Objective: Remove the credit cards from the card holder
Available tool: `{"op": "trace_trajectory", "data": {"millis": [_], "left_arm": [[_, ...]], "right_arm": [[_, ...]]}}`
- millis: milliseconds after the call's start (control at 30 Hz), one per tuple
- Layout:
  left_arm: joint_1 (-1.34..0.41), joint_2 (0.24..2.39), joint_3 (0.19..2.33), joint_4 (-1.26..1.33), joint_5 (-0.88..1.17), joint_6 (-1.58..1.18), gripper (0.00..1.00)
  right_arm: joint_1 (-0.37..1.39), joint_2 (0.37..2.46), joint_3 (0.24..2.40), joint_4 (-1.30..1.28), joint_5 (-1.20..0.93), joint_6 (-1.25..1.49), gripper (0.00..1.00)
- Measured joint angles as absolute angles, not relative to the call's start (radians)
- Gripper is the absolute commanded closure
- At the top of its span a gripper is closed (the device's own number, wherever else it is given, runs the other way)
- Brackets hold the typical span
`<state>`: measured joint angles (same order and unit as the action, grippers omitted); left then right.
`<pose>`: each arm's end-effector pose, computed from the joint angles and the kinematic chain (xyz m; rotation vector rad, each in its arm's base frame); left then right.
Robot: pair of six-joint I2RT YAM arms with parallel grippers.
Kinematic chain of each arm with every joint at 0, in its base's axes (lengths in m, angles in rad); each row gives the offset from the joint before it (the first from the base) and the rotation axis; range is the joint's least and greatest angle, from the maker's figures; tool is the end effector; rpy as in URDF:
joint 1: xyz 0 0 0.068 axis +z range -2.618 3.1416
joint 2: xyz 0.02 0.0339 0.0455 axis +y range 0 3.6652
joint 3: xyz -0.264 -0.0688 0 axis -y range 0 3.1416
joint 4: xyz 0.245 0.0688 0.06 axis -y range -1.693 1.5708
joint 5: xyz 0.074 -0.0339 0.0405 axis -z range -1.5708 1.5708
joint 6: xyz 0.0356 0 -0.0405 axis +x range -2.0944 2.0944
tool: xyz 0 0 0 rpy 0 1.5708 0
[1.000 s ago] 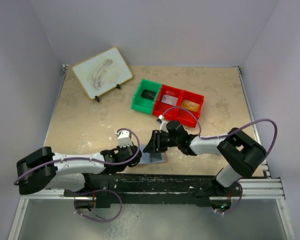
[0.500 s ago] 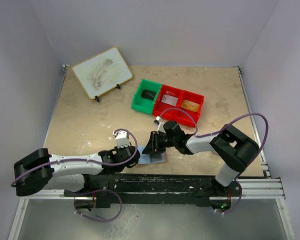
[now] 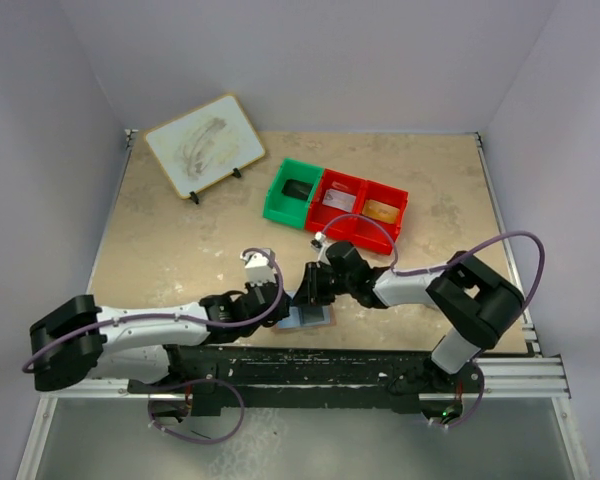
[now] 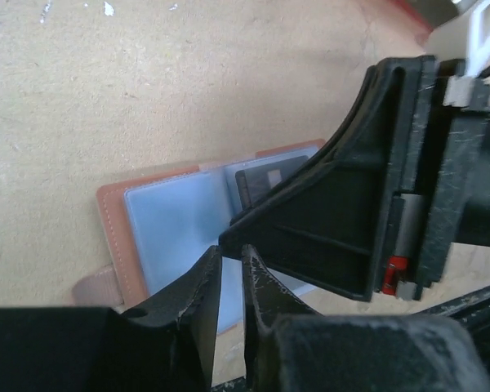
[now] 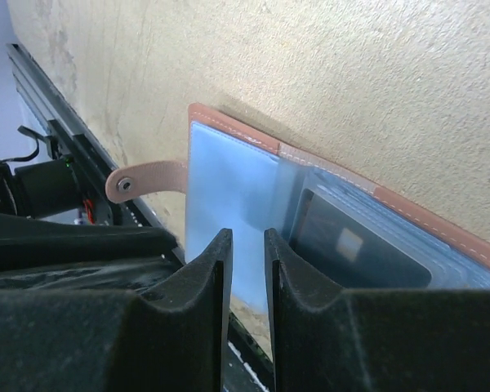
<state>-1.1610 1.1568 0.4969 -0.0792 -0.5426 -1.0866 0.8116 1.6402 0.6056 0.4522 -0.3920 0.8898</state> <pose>0.1051 -0.1957 0.1820 -0.1917 2.2494 -0.6229 0.1996 0.2301 0.1381 -0.1656 2.4512 1.3093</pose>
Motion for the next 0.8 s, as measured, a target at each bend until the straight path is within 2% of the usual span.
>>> {"op": "trace_trajectory", "data": {"millis": [100,233,467,633,800], "left_arm": [[-1.161,1.249,0.53,-0.073,-0.537,-1.089,0.96],[-1.162,1.323,0.532,-0.1,-0.539,-1.114,0.97],[-1.162,1.33,0.519,-0.12,-0.546,-1.139,0.97],[-1.164,1.329,0.519,-0.121,-0.546,-1.142,0.97],[-1.168,1.318,0.517,-0.128,-0.546,-1.141,0.97]], "right_arm": [[0.812,1.616,0.606,0.432,-0.364,0.887,0.75],[0.812,1.566,0.606,0.394,-0.322,0.882,0.75],[0.812,1.441,0.606,0.257,-0.213,0.863,0.6],[0.812,1.338,0.601,0.172,-0.163,0.861,0.58],[0.812,1.335,0.569,0.151,-0.149,0.864,0.58]]}}
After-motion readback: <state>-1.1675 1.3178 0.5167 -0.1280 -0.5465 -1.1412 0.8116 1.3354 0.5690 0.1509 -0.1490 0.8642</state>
